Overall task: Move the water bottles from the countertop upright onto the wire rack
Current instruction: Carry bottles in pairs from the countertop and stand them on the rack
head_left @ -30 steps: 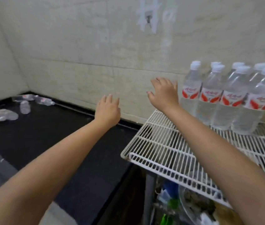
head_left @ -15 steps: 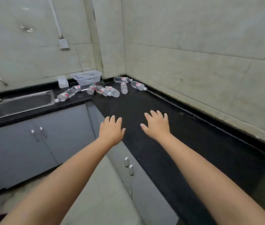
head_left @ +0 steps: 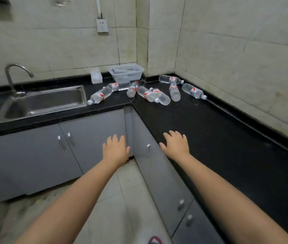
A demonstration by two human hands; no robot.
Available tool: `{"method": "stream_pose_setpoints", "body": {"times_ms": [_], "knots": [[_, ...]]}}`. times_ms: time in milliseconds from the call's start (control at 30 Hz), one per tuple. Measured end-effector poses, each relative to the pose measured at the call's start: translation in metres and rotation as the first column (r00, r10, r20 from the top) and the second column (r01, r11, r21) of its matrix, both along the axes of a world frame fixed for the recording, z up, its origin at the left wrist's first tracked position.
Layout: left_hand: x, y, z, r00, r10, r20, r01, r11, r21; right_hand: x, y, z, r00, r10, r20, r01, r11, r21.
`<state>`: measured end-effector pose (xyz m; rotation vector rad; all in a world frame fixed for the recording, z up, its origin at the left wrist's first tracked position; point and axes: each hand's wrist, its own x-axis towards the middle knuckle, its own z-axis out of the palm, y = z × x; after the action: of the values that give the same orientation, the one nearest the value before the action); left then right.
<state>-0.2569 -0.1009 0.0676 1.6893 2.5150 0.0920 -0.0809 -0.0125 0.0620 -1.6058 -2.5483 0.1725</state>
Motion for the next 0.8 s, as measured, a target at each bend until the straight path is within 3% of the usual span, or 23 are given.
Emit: {"method": "stream_pose_setpoints", "body": {"times_ms": [300,567,800], "knots": [[-0.123,0.143,0.001,0.992,0.104,-0.074,-0.111,0.989,-0.096,-0.113,0.184,0.002,0.995,0.085,-0.043,-0.087,0.995,-0.046],[-0.233,0.222,-0.023,0.973,0.225,-0.042,-0.229,0.965,-0.131,-0.235,0.278,-0.025,0.974,0.227,-0.031,-0.229,0.969,-0.093],[-0.337,0.315,-0.039,0.979,0.202,-0.025,-0.203,0.975,-0.085,-0.321,0.368,-0.043,0.983,0.184,0.005,-0.183,0.979,-0.089]]}}
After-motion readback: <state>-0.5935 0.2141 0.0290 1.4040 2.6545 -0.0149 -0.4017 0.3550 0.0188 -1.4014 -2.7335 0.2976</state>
